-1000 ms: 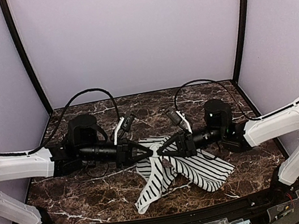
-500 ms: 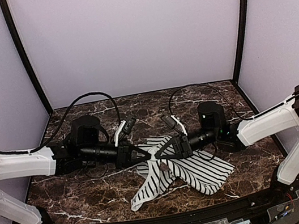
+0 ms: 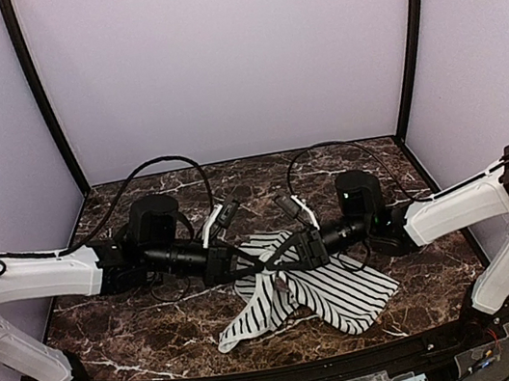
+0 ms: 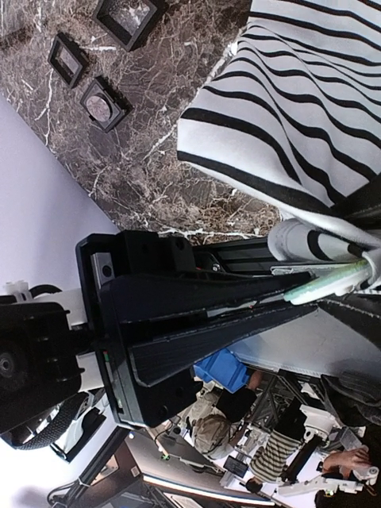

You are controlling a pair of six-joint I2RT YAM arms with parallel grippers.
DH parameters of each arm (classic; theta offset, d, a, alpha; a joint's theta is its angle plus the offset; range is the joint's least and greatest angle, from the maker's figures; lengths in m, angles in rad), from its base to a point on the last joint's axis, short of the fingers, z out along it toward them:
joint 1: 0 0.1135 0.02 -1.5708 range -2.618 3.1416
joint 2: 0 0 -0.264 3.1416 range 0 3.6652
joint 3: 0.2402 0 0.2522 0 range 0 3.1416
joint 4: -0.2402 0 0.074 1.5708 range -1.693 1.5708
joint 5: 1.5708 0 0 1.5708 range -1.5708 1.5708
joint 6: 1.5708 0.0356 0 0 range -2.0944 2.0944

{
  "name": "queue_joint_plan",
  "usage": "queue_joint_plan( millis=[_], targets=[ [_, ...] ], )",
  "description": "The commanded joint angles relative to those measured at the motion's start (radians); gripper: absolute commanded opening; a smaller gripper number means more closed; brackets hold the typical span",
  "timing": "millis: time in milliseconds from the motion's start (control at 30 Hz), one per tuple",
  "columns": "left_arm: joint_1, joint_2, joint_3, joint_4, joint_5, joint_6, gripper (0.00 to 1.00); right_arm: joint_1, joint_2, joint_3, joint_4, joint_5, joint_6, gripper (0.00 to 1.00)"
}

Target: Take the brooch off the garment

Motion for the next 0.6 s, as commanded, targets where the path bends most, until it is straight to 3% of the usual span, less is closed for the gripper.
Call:
queue_joint_plan(
  millis=[0, 67, 200, 300, 433, 567],
  targets=[
    [-0.019, 0.006, 0.027, 0.053, -0.002, -0.020, 0.01, 0.007, -0.028, 0.033, -0.006, 0.023, -0.024, 0.31],
    [-0.016, -0.002, 0.025, 0.029, -0.037, -0.020, 0.01, 0.007, -0.043, 0.027, -0.013, 0.034, -0.026, 0.38],
    [0.003, -0.026, 0.006, -0.025, -0.124, -0.020, 0.01, 0.007, -0.099, 0.014, -0.081, 0.119, -0.055, 0.65],
    [0.020, -0.046, -0.009, -0.053, -0.175, -0.026, 0.01, 0.007, -0.150, -0.001, -0.151, 0.218, -0.089, 0.76],
    [0.029, -0.062, -0.013, -0.090, -0.211, -0.029, 0.01, 0.022, -0.205, -0.011, -0.265, 0.370, -0.137, 0.79],
    [0.033, -0.063, -0.017, -0.097, -0.228, -0.035, 0.01, 0.063, -0.218, -0.005, -0.357, 0.487, -0.174, 0.72]
  ],
)
